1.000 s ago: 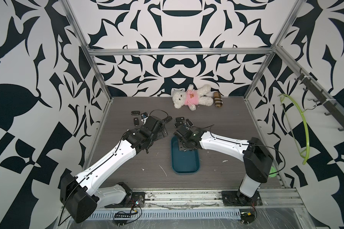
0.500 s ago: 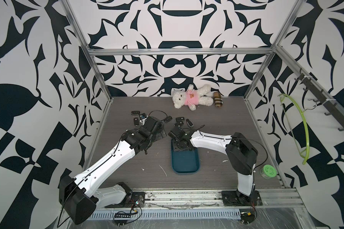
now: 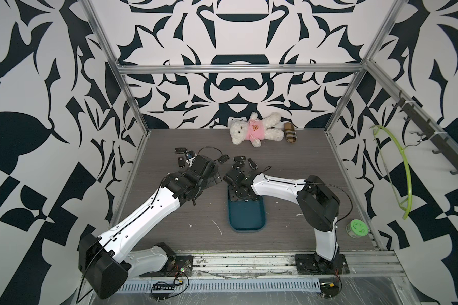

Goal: Place the car key into the storage box
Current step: Place the car key in the storage box.

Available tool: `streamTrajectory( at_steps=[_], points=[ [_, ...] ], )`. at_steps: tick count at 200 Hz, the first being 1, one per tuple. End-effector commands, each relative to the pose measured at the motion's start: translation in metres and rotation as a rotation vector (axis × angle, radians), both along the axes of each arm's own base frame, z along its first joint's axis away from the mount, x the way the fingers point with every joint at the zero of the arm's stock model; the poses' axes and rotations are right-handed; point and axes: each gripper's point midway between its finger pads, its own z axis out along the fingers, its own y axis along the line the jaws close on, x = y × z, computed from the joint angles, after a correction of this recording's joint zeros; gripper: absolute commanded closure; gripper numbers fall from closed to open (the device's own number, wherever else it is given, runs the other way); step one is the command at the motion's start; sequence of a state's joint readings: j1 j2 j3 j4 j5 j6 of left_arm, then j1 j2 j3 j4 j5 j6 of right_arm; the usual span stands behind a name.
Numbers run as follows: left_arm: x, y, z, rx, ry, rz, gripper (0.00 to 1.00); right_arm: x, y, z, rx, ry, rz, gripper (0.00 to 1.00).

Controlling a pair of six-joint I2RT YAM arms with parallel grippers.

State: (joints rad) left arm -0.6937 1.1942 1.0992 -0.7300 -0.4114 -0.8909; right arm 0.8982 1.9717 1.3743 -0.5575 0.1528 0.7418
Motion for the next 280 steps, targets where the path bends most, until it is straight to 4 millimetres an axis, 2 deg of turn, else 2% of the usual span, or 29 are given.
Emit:
streamTrajectory(
  at_steps=[1, 64, 111, 149, 176, 214, 245, 277, 280],
  points=[
    [-0.002, 0.003, -0.008, 0.016, 0.024, 0.004, 0.01, 0.007, -0.012, 0.012, -0.021, -0.044, -0.049, 0.65],
    [-0.002, 0.003, -0.009, 0.016, 0.025, 0.005, 0.01, 0.006, -0.015, 0.010, -0.028, -0.046, -0.058, 0.64],
    [-0.002, 0.003, -0.009, 0.013, 0.024, 0.005, 0.01, 0.007, -0.007, 0.013, 0.004, -0.052, -0.026, 0.54],
    [-0.004, 0.004, -0.010, 0.011, 0.024, 0.007, 0.01, 0.008, -0.005, 0.023, 0.024, -0.069, -0.024, 0.48],
    [-0.003, 0.004, -0.011, 0.012, 0.026, 0.006, 0.01, 0.008, -0.007, 0.035, 0.036, -0.085, -0.026, 0.48],
    [-0.001, 0.008, -0.016, 0.027, 0.040, 0.016, 0.01, 0.008, -0.013, 0.065, 0.064, -0.141, -0.012, 0.44],
    [0.003, 0.023, -0.023, 0.023, 0.069, 0.065, 0.01, 0.006, -0.024, 0.088, 0.082, -0.202, -0.001, 0.27],
    [0.005, 0.047, -0.039, 0.016, 0.130, 0.143, 0.01, 0.006, -0.031, 0.112, 0.108, -0.271, 0.013, 0.19],
    [0.005, 0.049, -0.040, 0.015, 0.135, 0.149, 0.01, 0.006, -0.032, 0.113, 0.110, -0.275, 0.015, 0.13]
  ],
)
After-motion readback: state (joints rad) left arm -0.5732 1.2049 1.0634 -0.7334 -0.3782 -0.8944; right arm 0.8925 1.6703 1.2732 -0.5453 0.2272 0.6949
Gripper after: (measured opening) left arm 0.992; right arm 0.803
